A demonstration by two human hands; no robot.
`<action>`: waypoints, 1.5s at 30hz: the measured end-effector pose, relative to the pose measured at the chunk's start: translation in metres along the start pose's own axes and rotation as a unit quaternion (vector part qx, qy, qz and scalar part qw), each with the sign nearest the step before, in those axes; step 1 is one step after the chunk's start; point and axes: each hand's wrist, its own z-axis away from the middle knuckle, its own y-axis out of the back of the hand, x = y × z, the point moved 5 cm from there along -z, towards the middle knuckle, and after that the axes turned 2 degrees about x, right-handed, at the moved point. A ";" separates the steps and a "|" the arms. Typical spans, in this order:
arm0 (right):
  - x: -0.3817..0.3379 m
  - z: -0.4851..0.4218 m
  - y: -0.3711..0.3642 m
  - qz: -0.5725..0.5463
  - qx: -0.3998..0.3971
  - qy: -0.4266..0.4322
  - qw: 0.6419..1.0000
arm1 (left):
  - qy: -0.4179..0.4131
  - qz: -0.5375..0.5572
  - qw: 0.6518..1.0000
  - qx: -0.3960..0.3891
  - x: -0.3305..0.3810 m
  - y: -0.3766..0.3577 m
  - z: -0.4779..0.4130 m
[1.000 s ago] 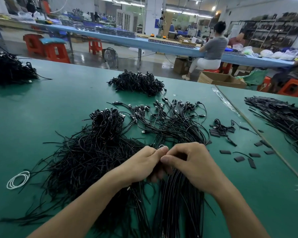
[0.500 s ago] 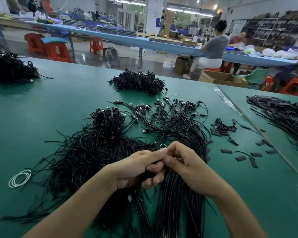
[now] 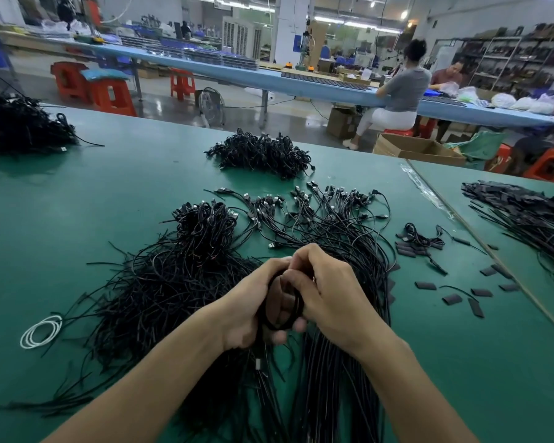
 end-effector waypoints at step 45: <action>0.016 0.015 -0.009 -0.304 -0.019 -0.227 0.925 | -0.364 -0.102 0.900 0.218 0.025 0.012 0.004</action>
